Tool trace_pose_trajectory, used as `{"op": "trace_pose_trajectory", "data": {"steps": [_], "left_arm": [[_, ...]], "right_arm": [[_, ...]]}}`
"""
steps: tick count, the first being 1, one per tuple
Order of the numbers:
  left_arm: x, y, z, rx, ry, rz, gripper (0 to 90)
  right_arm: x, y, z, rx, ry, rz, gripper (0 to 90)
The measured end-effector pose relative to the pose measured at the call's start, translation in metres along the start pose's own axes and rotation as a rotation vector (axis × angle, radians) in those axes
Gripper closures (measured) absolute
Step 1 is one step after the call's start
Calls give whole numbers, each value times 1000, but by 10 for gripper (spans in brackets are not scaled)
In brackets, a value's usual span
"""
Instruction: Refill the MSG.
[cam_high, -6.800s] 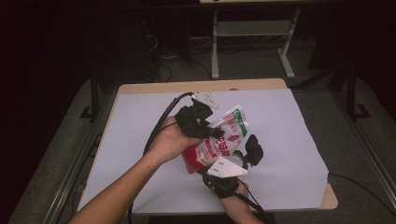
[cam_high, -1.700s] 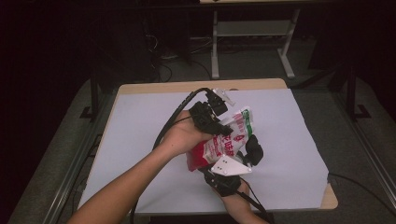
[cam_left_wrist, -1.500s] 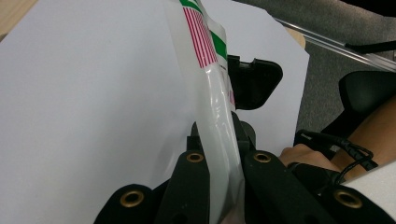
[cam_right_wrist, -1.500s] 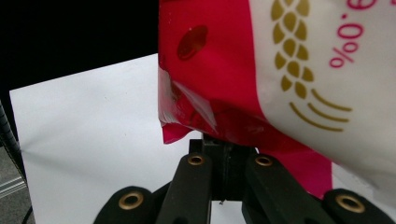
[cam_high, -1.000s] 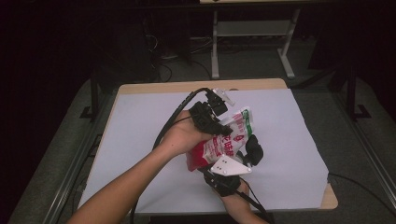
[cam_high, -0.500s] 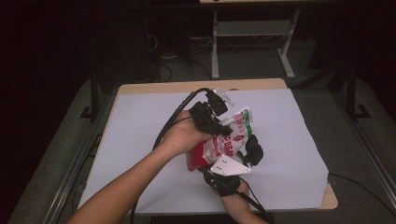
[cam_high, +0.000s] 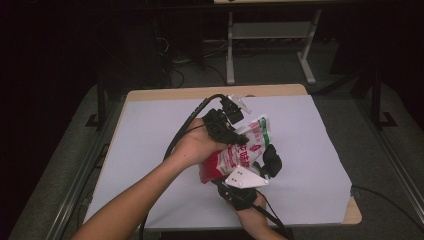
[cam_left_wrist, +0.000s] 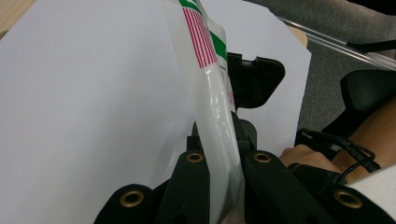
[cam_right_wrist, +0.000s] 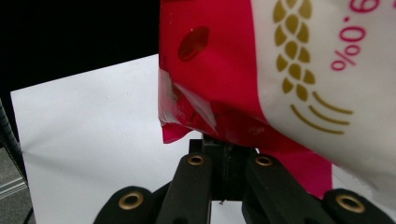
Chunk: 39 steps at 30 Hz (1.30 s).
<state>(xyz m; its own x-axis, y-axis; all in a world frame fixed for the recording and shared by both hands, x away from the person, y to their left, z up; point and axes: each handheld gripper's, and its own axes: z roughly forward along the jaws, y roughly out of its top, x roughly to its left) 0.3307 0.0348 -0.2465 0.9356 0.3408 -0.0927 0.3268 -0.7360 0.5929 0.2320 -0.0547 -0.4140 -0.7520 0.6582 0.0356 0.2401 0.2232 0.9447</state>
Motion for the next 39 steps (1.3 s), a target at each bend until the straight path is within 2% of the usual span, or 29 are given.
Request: {"op": "trace_pose_trajectory", "data": {"steps": [39], "left_arm": [[0, 2, 2, 7, 9, -4, 900]], "right_arm": [[1, 0, 1, -6, 7, 17, 900]]}}
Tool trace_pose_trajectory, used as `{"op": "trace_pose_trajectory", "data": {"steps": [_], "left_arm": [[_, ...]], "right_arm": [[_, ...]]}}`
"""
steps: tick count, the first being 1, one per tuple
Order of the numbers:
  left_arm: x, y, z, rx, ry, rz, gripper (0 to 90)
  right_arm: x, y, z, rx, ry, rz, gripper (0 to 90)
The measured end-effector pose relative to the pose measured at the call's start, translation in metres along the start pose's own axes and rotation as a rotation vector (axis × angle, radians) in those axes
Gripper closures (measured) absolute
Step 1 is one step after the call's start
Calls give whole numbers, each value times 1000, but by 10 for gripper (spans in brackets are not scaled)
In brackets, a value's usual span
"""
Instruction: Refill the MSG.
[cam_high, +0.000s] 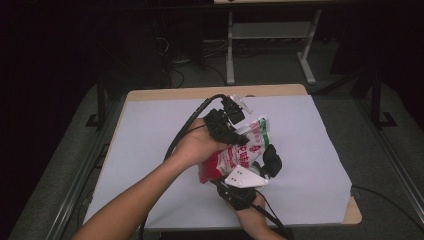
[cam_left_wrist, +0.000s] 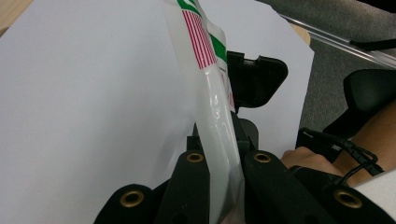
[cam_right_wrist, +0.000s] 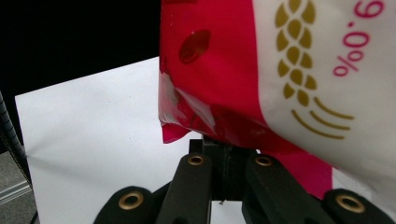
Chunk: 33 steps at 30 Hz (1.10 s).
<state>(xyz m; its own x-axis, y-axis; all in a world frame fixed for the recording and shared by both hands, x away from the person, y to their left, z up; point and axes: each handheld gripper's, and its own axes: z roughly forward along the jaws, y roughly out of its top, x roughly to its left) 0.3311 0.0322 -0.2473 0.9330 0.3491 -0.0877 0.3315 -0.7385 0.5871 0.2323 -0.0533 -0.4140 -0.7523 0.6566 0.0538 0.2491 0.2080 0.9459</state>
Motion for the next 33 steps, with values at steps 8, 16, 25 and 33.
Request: {"op": "trace_pose_trajectory", "data": {"steps": [8, 16, 25, 33], "left_arm": [[0, 0, 1, 3, -2, -2, 900], [0, 1, 2, 2, -4, -2, 900], [0, 1, 2, 2, -3, -3, 900], [1, 1, 2, 1, -4, -5, 900]], "right_arm": [[0, 0, 0, -3, 3, -4, 900], [0, 0, 0, -3, 3, -5, 900], [-1, 0, 0, -2, 0, -7, 900], [-1, 0, 1, -1, 1, -7, 900]]}}
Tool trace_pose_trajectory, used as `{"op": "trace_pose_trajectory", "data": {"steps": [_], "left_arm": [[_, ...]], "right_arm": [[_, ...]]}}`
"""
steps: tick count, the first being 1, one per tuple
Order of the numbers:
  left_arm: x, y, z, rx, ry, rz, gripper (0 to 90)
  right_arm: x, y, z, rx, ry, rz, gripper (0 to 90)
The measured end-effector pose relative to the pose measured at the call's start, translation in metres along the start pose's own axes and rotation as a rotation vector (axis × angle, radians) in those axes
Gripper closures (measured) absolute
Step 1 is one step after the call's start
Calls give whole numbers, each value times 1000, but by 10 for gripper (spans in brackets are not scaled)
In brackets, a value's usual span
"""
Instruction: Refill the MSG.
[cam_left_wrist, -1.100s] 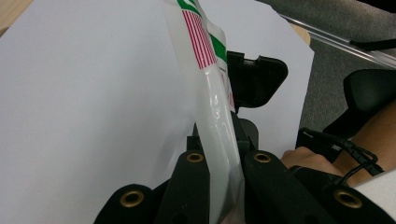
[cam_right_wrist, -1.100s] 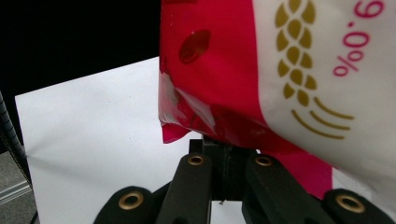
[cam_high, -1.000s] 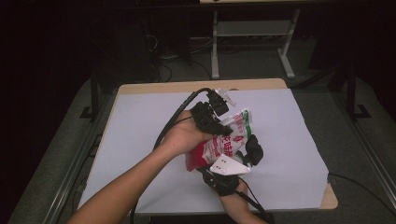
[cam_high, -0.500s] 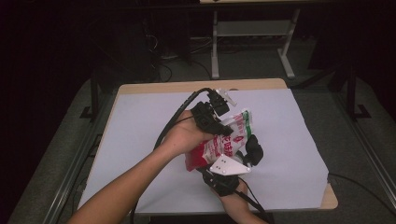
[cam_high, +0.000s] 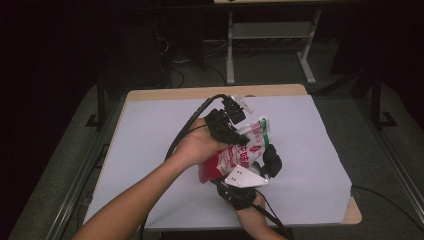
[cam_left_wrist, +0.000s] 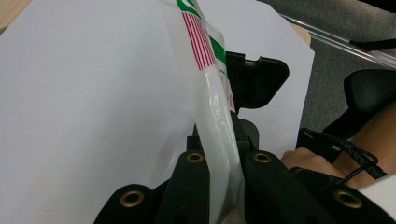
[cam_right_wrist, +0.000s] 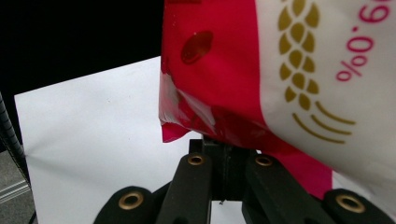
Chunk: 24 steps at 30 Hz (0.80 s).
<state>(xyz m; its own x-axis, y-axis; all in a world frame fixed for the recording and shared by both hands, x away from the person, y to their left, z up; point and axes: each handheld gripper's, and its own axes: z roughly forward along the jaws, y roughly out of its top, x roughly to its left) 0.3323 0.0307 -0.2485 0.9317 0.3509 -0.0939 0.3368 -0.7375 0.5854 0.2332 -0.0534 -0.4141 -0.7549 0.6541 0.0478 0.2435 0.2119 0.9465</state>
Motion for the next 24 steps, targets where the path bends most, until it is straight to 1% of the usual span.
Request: {"op": "trace_pose_trajectory", "data": {"steps": [9, 24], "left_arm": [[0, 0, 0, 1, 0, -1, 900], [1, 0, 1, -4, 8, -15, 900]], "right_arm": [[0, 0, 0, 2, -1, -1, 900], [1, 0, 1, -1, -4, 2, 900]]}}
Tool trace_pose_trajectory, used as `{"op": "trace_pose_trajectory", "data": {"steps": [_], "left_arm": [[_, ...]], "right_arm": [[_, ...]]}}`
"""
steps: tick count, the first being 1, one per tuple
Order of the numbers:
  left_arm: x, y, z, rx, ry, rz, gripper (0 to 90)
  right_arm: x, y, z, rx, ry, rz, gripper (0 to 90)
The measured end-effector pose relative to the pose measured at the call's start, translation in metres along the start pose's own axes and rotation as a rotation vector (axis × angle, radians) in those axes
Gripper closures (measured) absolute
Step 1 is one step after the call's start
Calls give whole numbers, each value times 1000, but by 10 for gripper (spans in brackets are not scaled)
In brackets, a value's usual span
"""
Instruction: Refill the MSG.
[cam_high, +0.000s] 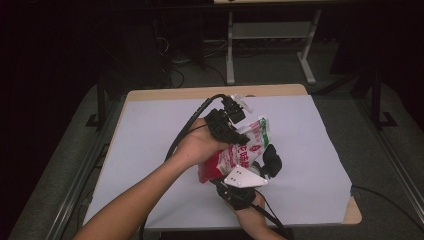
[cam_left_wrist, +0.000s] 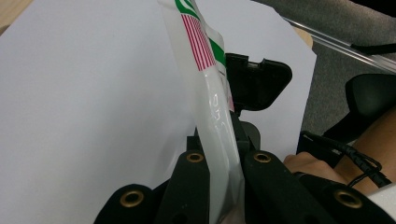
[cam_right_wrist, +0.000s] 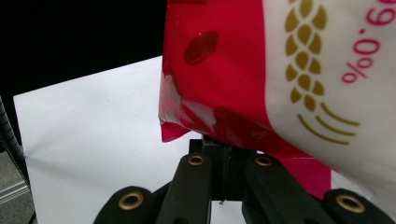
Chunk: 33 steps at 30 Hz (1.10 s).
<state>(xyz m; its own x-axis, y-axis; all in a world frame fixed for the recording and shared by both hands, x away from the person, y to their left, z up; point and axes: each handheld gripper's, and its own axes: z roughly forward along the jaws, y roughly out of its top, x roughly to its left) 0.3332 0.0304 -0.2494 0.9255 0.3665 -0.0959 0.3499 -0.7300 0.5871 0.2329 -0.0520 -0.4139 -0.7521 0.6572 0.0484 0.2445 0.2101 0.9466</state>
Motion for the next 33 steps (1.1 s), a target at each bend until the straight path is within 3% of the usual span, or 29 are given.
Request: {"op": "trace_pose_trajectory", "data": {"steps": [33], "left_arm": [[2, 3, 4, 8, 13, -23, 900]], "right_arm": [[-1, 1, 2, 3, 3, 7, 900]]}}
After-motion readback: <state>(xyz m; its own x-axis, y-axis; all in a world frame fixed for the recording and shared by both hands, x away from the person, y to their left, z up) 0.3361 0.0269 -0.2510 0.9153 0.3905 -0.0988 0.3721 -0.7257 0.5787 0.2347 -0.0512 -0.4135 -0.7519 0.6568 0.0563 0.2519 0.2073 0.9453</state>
